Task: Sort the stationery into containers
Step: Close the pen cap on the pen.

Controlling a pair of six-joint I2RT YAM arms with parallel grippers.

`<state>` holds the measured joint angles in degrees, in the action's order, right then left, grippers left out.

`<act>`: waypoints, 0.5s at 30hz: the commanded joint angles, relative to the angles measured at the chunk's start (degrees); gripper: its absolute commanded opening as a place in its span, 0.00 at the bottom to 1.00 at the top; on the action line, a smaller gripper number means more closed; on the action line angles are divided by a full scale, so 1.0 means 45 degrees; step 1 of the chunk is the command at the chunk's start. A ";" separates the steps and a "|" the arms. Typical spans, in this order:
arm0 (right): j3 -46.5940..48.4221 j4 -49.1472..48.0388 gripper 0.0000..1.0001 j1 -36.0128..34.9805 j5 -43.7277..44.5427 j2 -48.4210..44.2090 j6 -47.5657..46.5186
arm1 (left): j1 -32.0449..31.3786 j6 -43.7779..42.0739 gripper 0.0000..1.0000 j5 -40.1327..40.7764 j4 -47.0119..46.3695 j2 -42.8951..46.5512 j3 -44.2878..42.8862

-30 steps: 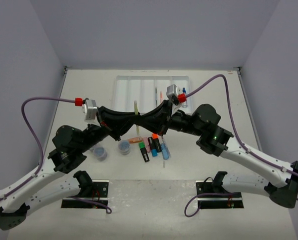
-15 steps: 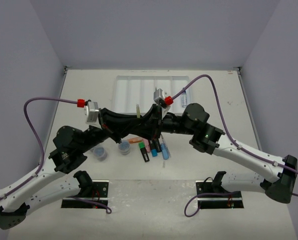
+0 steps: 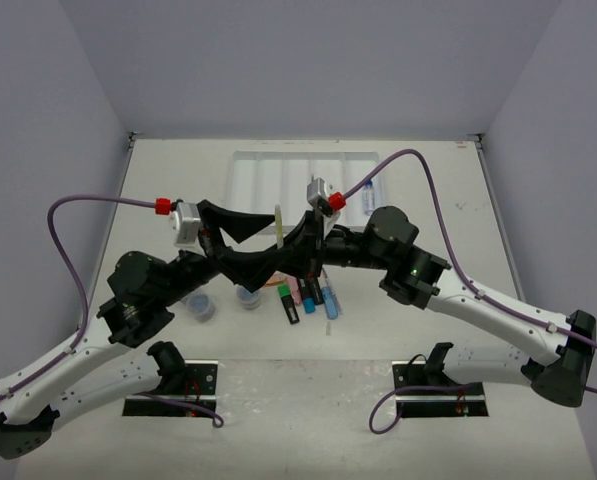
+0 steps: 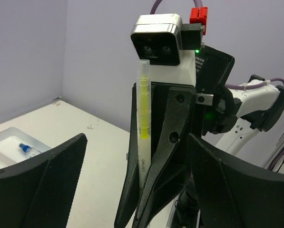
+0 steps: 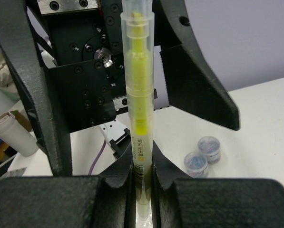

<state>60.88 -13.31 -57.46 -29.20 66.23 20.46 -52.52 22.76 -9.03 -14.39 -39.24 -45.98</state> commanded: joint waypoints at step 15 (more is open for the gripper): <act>0.0513 0.1128 0.00 -0.0062 0.0487 0.0198 -0.0784 | -0.0008 -0.0301 0.87 0.1742 0.1095 -0.0640 -0.2208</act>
<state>60.88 -8.57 -57.47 -27.54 66.81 18.62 -52.53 22.38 -3.13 -9.84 -41.60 -52.73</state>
